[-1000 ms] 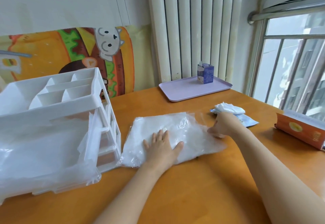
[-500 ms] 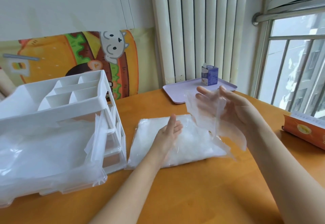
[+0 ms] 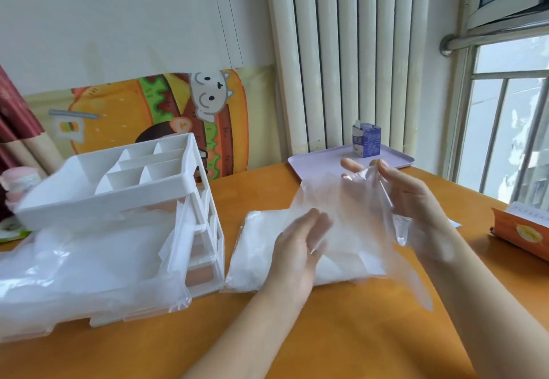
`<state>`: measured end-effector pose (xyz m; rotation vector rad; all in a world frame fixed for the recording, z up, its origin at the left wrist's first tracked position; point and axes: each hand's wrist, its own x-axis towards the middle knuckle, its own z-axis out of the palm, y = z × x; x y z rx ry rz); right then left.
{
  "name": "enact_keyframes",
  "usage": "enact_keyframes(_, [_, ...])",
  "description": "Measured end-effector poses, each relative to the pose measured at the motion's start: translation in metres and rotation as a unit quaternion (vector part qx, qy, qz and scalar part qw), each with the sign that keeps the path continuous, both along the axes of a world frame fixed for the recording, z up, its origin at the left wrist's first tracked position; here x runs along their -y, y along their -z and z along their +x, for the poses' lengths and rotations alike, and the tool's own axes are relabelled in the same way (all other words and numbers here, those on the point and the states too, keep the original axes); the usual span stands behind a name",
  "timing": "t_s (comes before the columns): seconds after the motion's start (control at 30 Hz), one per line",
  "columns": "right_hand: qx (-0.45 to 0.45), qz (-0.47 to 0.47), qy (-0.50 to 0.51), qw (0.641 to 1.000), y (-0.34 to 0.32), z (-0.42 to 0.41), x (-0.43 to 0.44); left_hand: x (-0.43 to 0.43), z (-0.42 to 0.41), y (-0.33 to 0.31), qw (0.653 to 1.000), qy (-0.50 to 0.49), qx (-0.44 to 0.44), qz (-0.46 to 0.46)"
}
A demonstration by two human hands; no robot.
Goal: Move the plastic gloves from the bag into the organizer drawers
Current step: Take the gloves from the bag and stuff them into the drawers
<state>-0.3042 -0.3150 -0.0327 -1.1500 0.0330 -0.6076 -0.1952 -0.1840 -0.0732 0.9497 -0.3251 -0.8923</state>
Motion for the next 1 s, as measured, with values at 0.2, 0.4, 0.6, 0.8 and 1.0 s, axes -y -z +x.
enact_keyframes(0.2, [-0.020, -0.070, 0.093, 0.993, 0.003, 0.004, 0.003, -0.039, -0.010, -0.022, 0.952, -0.107, 0.282, 0.049])
enact_keyframes(0.4, [-0.012, -0.114, 0.065, 0.991, 0.005, 0.004, -0.012, -0.085, -0.003, -0.057, 0.879, -0.125, 0.458, 0.032])
enact_keyframes(0.6, [-0.015, -0.305, 0.014, 0.952, -0.033, -0.011, -0.052, -0.132, 0.002, -0.094, 0.818, -0.035, 0.565, 0.102])
enact_keyframes(0.8, [-0.130, -0.553, 0.020, 0.823, -0.092, 0.001, -0.143, -0.167, 0.005, -0.108, 0.805, -0.020, 0.574, 0.149])
enact_keyframes(1.0, [-0.140, -0.676, 0.183, 0.700, -0.109, 0.021, -0.196, -0.204, 0.020, -0.106, 0.832, 0.002, 0.526, 0.179])
